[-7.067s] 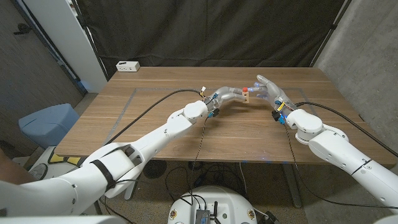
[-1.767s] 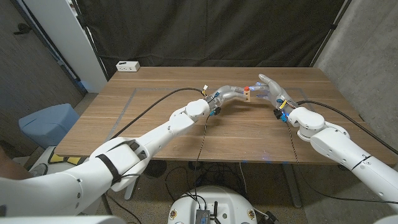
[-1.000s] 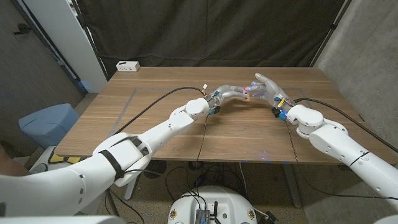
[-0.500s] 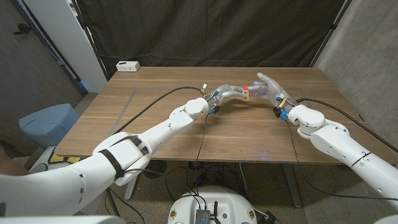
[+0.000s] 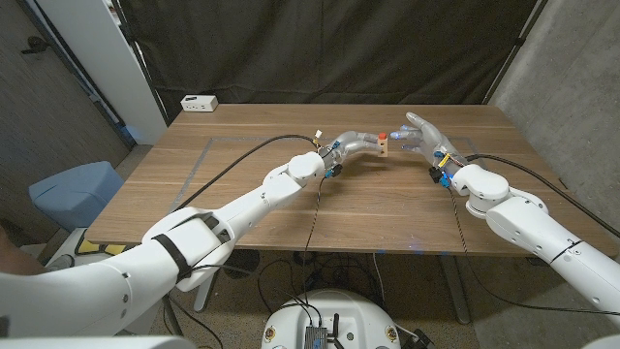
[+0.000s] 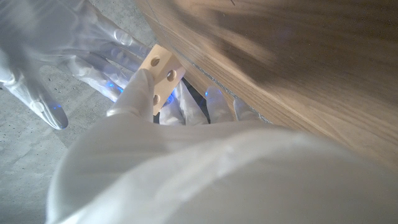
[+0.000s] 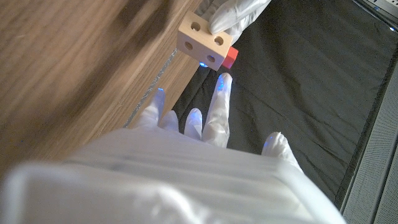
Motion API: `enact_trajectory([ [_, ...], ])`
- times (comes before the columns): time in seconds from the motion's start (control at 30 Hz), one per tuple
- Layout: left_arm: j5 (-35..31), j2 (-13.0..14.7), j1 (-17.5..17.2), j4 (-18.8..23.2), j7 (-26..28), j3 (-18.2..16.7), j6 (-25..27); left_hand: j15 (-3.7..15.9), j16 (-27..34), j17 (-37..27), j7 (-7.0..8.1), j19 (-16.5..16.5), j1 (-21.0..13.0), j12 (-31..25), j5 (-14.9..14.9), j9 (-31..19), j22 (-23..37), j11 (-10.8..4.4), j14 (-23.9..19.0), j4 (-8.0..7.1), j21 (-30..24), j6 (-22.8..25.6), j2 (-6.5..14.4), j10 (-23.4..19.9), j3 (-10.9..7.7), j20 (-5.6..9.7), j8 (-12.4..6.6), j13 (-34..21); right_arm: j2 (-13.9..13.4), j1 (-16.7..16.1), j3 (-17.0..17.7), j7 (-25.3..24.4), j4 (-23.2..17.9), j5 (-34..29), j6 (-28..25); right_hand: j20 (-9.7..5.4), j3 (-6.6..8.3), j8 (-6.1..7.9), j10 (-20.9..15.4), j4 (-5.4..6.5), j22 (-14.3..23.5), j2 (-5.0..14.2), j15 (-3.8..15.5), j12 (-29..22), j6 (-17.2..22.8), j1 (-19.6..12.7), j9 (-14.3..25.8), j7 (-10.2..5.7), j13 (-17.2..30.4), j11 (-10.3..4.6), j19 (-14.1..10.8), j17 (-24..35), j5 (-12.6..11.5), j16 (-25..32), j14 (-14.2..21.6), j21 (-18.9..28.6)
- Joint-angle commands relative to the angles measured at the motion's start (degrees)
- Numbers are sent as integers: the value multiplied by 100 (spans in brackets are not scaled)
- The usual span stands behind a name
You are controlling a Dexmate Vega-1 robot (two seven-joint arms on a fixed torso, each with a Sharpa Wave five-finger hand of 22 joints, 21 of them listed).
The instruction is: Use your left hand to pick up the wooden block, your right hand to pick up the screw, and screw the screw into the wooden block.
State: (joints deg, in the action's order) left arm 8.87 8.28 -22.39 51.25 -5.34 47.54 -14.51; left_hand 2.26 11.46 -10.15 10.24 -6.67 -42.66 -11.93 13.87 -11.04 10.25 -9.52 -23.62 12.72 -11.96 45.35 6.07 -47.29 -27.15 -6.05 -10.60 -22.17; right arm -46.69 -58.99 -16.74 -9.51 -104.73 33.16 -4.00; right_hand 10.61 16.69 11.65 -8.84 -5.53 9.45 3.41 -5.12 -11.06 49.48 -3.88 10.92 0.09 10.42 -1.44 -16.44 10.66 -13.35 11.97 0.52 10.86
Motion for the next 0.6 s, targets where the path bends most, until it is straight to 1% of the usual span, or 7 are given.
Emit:
enact_trajectory([
  [0.03, -30, 26, -7, 80, 31, 0, 46, 0, -4, -1, -383, -57, 25, -37, 52, -25, 31, -33, -33, -334, 1, 504, 141, -19, -291, -5, -78, -32, 47, 7, 20, -33, 94, -40, 60, 55, 12, -75, 114, -21, 13, -12, -44, 36, -191, -64, 23, -18, 14, -37, 75, 20, -25, -24, 8, -33],
  [0.17, -32, 21, -2, 81, 30, 3, 49, -2, -7, 1, -383, -58, 23, -37, 53, -26, 31, -33, -27, -332, 1, 509, 141, -18, -294, -3, -80, -34, 61, 40, 2, 16, 137, -43, 86, 114, 1, -128, 224, -19, 13, -28, -73, 61, -399, -50, 26, -57, 16, -54, 184, 24, -21, -55, -60, -64],
  [0.27, -36, 20, 1, 87, 20, 10, 55, -6, -6, -1, -381, -57, 22, -34, 52, -26, 31, -33, -27, -335, 1, 503, 145, -11, -291, -5, -77, -33, 70, 68, -17, 65, 174, -42, 108, 129, -12, -157, 351, -15, 14, -45, -91, 86, -567, -34, 27, -124, 18, -54, 245, 28, -19, -77, -123, -73],
  [0.3, -41, 26, -4, 108, 20, 14, 67, -4, -6, 0, -380, -57, 20, -33, 53, -25, 31, -30, -27, -333, 1, 506, 145, -11, -293, -6, -79, -32, 72, 91, -29, 117, 199, -32, 122, 132, -16, -162, 419, -13, 14, -51, -125, 95, -648, -27, 28, -134, 18, -60, 295, 30, -18, -95, -182, -81],
  [0.33, -42, 27, -5, 110, 20, 14, 71, -6, -6, 0, -377, -58, 23, -35, 53, -25, 31, -34, -30, -334, 1, 504, 141, -15, -291, 0, -78, -31, 71, 91, -29, 120, 201, -31, 125, 138, -20, -169, 465, -10, 14, -53, -136, 100, -713, -22, 29, -128, 19, -44, 328, 31, -18, -103, -213, -85],
  [0.47, -44, 31, -14, 140, 18, 19, 83, -6, -7, 1, -379, -59, 26, -34, 53, -25, 31, -25, -30, -336, 0, 503, 139, -12, -291, -5, -77, -32, 56, 127, -54, 245, 239, -5, 151, 141, -34, -165, 635, 1, 15, -64, -156, 116, -858, 3, 30, -144, 19, -57, 433, 37, -17, -130, -337, -91],
  [0.6, -51, 26, -11, 142, 12, 28, 79, 0, -6, 1, -372, -60, 27, -35, 53, -25, 31, -27, -33, -336, 0, 506, 137, -13, -291, -3, -78, -33, 51, 142, -65, 328, 266, 18, 191, 148, -51, -167, 707, 13, 16, -76, -182, 111, -956, 30, 31, -140, 19, -38, 514, 42, -16, -142, -416, -100],
])
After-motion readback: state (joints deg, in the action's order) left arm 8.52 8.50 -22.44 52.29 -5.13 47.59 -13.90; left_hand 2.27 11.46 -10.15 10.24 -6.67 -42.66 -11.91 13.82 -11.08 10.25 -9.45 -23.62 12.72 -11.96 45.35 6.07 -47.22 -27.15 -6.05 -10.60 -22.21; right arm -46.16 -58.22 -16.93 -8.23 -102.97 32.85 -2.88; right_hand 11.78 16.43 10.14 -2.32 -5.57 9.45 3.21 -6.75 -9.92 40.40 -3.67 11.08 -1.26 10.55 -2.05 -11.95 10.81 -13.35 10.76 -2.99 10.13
